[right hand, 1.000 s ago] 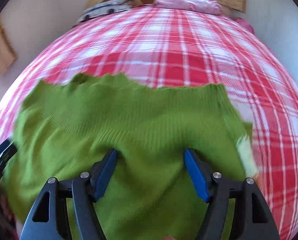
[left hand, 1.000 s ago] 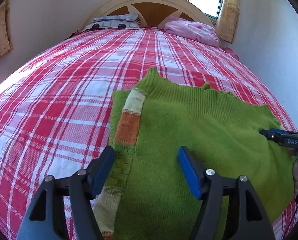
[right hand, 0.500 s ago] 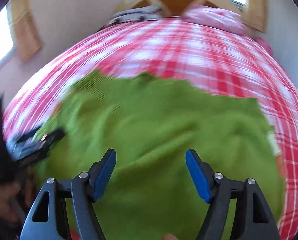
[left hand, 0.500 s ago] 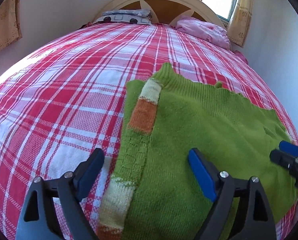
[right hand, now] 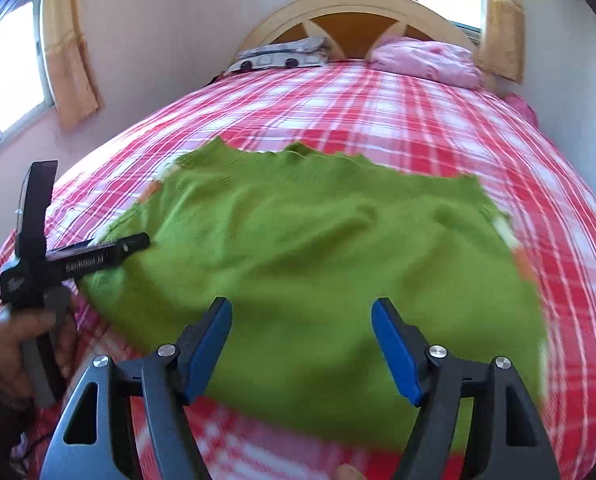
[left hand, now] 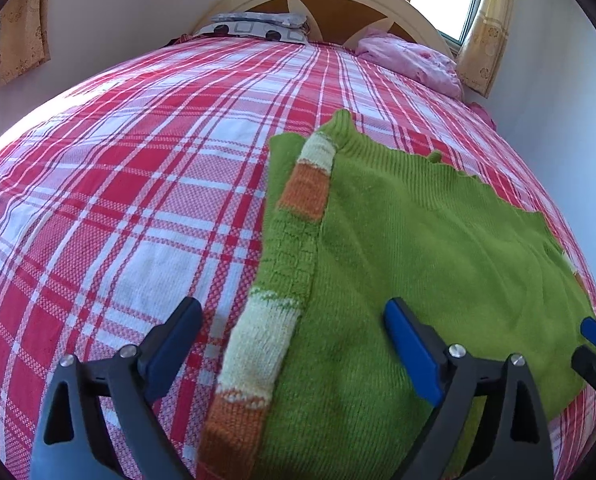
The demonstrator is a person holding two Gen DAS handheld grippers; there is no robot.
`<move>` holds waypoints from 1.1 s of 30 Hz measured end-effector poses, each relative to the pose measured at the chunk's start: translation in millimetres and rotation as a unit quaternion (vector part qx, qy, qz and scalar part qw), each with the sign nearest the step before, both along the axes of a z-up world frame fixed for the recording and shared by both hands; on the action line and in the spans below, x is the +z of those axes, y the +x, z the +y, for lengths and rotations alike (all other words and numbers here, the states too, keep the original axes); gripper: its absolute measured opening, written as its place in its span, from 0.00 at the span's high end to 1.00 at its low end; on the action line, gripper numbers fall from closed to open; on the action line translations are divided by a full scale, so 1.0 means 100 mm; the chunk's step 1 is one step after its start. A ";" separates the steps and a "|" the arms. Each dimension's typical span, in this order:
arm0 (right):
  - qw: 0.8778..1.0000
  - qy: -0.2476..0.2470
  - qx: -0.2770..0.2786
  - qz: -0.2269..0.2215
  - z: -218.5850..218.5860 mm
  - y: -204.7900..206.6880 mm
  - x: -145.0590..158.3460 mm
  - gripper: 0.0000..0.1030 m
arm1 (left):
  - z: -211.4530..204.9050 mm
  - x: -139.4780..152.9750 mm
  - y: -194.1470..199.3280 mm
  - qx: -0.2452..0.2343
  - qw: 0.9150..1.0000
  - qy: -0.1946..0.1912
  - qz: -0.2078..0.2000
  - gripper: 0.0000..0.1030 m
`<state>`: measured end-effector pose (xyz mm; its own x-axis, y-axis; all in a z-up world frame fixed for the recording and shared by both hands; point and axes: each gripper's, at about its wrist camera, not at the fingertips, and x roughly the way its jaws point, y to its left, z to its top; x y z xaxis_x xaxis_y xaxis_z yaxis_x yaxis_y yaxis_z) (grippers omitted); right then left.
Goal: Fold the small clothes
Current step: 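Move both open tools to the striped side edge of the folded sweater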
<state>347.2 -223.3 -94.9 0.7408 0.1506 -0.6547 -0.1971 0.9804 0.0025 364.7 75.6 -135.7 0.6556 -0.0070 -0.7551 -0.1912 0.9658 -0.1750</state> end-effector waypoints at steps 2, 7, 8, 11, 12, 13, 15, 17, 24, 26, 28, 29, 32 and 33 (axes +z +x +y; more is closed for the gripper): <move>1.000 0.002 -0.026 0.004 -0.23 -0.10 -0.06 0.29 | 0.00 0.00 -0.03 0.001 1.000 0.002 0.000 0.08; 0.996 0.049 -0.062 0.034 -0.86 -0.16 -0.32 0.29 | 0.02 -0.01 -0.11 0.006 1.000 -0.001 0.004 0.05; 0.996 0.051 -0.063 0.033 -0.87 -0.17 -0.29 0.29 | 0.03 -0.01 -0.13 0.007 1.000 0.000 0.006 0.05; 0.996 0.028 -0.074 0.038 -0.76 -0.17 -0.22 0.29 | 0.03 -0.02 -0.19 0.008 1.000 0.004 0.010 0.04; 0.996 0.024 -0.078 0.029 -0.72 -0.20 -0.19 0.29 | 0.04 -0.02 -0.22 0.008 1.000 0.005 0.009 0.04; 0.996 0.023 -0.079 0.020 -0.71 -0.24 -0.15 0.29 | 0.05 -0.02 -0.24 0.008 1.000 0.003 0.008 0.04; 0.998 0.023 -0.062 0.000 -0.58 -0.27 -0.07 0.29 | 0.09 -0.02 -0.31 0.011 1.000 0.002 0.010 0.01; 0.999 0.014 -0.044 -0.006 -0.47 -0.24 -0.06 0.29 | 0.09 -0.03 -0.35 0.011 1.000 0.004 0.012 0.01; 0.996 0.002 -0.080 0.048 -0.46 -0.06 -0.22 0.29 | 0.07 -0.04 -0.37 0.005 1.000 0.017 0.019 0.00; 0.997 0.013 -0.070 0.025 -0.48 -0.15 -0.16 0.29 | 0.07 -0.04 -0.38 0.003 1.000 0.018 0.019 0.00; 0.995 0.003 -0.095 -0.006 -0.58 -0.21 -0.08 0.29 | 0.05 -0.04 -0.37 0.003 1.000 0.022 0.020 0.00; 0.993 0.009 -0.111 -0.024 -0.70 -0.23 -0.04 0.29 | 0.05 -0.04 -0.38 0.003 1.000 0.023 0.020 0.00; 0.984 0.070 -0.159 -0.020 -1.13 -0.22 0.02 0.34 | 0.12 0.01 -0.46 0.014 1.000 0.007 -0.006 0.00; 0.981 0.081 -0.176 -0.016 -1.28 -0.25 0.01 0.40 | 0.19 0.03 -0.51 0.019 1.000 -0.013 -0.019 0.01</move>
